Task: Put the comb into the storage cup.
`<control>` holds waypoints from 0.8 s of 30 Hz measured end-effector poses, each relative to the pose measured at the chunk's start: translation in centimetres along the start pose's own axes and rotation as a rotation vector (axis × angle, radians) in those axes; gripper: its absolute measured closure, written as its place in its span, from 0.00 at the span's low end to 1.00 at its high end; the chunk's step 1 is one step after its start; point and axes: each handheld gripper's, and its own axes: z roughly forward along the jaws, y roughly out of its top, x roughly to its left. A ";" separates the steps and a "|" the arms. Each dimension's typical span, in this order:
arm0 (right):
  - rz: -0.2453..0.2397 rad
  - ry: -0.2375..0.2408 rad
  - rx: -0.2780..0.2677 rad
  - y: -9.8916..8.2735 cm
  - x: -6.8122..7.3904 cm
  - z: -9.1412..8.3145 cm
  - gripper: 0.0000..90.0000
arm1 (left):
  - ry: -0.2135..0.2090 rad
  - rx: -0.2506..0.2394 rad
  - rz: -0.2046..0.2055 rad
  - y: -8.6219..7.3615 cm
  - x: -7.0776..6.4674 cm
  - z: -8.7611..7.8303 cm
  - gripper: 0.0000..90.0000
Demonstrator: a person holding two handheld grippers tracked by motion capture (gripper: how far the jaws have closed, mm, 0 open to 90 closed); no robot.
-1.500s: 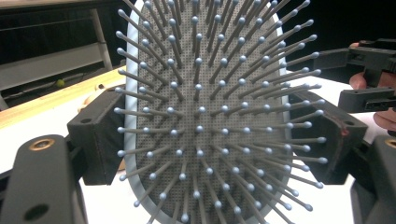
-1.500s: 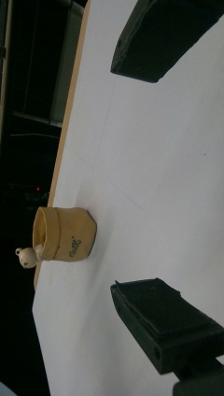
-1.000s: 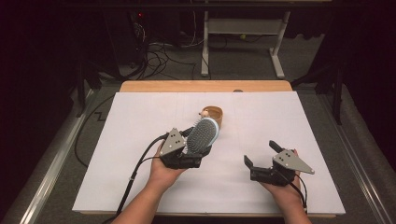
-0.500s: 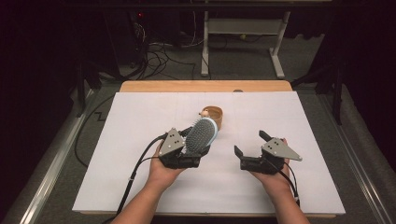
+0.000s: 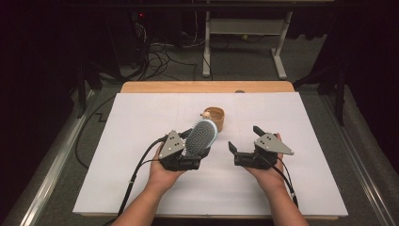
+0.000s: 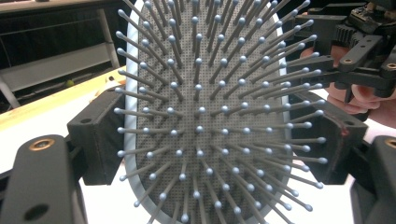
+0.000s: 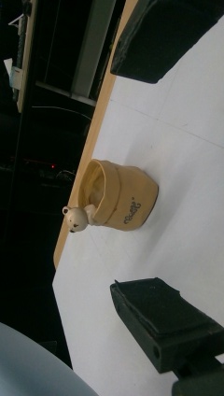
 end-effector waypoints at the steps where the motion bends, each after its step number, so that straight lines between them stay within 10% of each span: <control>1: 0.000 0.004 -0.001 0.0 0.1 -0.1 0.01 | 0.001 0.001 0.002 0.0 0.0 0.0 0.23; 24: 0.031 0.093 -0.014 -0.1 1.3 -1.7 0.01 | 0.007 0.006 0.031 -0.3 -0.6 0.0 0.23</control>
